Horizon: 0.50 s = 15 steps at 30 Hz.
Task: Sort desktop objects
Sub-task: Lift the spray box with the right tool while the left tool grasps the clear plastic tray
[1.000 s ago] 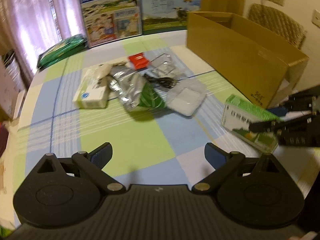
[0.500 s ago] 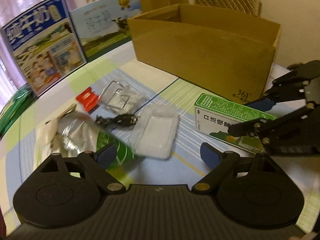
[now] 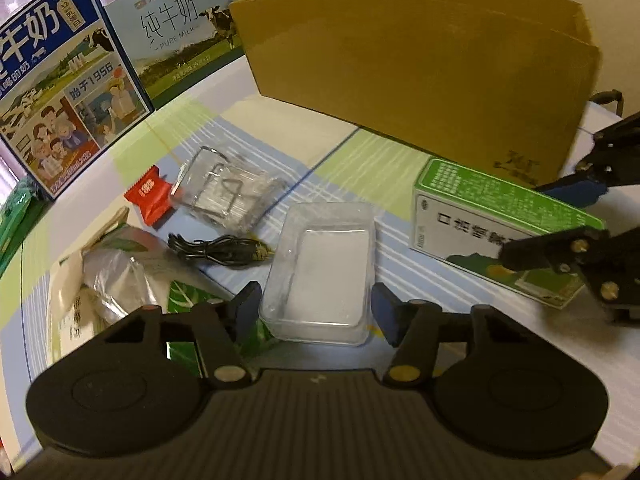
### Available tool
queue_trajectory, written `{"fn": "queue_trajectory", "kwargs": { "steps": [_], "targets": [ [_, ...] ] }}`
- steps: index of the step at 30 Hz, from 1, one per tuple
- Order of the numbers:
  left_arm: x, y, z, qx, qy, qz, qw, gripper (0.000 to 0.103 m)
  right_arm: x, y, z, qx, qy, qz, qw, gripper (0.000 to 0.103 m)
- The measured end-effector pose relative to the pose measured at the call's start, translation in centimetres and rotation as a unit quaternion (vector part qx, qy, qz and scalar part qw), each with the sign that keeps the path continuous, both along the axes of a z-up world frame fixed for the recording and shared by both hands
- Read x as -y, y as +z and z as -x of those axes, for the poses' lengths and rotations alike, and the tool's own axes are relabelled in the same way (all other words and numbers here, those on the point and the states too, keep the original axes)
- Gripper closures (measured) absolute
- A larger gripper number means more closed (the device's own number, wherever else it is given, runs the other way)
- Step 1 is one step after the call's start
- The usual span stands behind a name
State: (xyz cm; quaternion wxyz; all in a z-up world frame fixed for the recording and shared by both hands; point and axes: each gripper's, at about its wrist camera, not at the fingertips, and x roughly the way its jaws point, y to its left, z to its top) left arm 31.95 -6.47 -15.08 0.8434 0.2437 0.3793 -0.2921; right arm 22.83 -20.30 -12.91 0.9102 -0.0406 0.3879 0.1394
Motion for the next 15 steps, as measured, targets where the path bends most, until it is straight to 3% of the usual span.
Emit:
{"fn": "queue_trajectory", "kwargs": {
  "steps": [4,10,13,15],
  "targets": [
    [-0.4,0.8,3.5,-0.021,0.028,-0.002,0.9994,0.048,0.9,0.6,1.3,-0.015,-0.002,-0.019,1.0,0.076],
    [-2.2,2.0,9.8,-0.056,0.097,0.022,0.9934,0.048,2.8,1.3,3.8,-0.062,-0.005,-0.095,0.994,0.076],
    [-2.6,1.9,12.0,-0.064,0.11,0.02,0.9916,0.048,3.1,1.9,4.9,-0.043,-0.017,-0.072,0.996,0.069],
    [-2.6,1.8,12.7,-0.063,0.116,0.014,0.9911,0.048,3.0,2.2,5.7,-0.023,-0.029,-0.031,0.999,0.059]
  ]
}}
